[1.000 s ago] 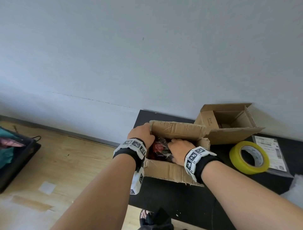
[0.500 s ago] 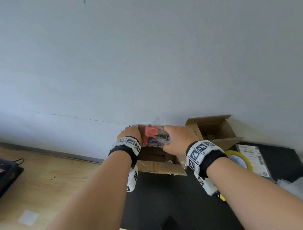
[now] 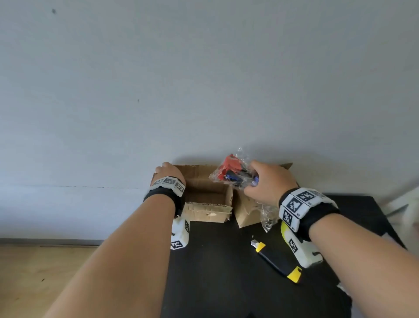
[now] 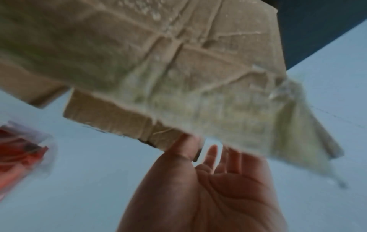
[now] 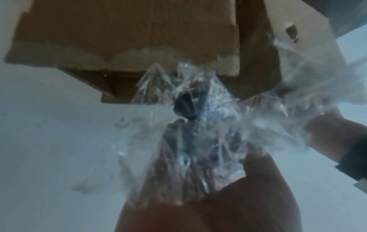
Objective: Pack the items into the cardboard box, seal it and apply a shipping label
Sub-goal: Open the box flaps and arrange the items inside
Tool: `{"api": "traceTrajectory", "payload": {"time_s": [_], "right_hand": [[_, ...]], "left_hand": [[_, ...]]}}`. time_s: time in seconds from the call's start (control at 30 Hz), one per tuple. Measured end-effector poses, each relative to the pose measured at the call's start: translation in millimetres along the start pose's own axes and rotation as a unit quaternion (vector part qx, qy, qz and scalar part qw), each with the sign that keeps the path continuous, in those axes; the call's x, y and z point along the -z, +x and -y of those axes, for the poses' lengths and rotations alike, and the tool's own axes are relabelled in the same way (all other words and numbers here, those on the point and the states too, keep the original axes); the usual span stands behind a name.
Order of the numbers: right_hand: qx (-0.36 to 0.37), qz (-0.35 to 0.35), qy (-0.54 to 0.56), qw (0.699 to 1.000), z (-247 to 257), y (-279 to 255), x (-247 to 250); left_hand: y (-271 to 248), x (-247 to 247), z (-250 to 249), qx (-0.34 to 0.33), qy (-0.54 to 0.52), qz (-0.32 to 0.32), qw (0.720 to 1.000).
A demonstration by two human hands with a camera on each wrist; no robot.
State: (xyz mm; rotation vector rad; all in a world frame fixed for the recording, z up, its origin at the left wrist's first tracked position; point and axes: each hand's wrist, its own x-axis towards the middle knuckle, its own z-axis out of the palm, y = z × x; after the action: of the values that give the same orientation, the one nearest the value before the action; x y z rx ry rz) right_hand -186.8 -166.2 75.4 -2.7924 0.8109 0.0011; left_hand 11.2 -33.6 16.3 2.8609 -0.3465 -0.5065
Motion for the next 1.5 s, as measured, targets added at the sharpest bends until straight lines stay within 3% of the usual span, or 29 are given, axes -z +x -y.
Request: {"api": "traceTrajectory", "payload": {"time_s": [0.17,0.33,0.43,0.57,0.67,1.0,1.27,1.5], "right_hand": [[-0.059,-0.023,0.022,0.998,-19.2,-3.5,-5.5],[-0.084,-0.055,0.036,0.994,-32.7,-4.5,5.8],[-0.097,-0.067,0.031,0.993,-41.6,-10.7,14.6],[-0.122,-0.078,0.023,0.989,-61.3,-24.8,24.8],[-0.138,-0.076,0.021,0.987,-76.6,-35.7,29.1],[-0.136,-0.060,0.030,0.988,-118.5,-54.1,13.3],[-0.115,-0.072,0.035,0.990,-117.6,-57.8,22.7],[-0.105,-0.108,0.031,0.988,-106.0,-68.5,45.1]], "left_hand": [[-16.5,-7.5,-12.0,-0.008,0.001,0.005,1.000],[-33.1,5.3,-36.2,-0.155,0.031,-0.147,0.976],[-51.4,13.3,-66.3,-0.243,0.048,-0.129,0.960],[-73.7,-3.4,-113.0,-0.306,0.050,-0.032,0.950],[-84.7,-28.2,-138.0,-0.301,0.131,0.026,0.944],[-95.2,-68.0,-158.4,-0.257,0.235,0.073,0.935],[-105.9,-56.1,-154.4,-0.222,0.180,0.067,0.956],[-117.3,-36.3,-146.6,-0.161,-0.005,0.057,0.985]]}}
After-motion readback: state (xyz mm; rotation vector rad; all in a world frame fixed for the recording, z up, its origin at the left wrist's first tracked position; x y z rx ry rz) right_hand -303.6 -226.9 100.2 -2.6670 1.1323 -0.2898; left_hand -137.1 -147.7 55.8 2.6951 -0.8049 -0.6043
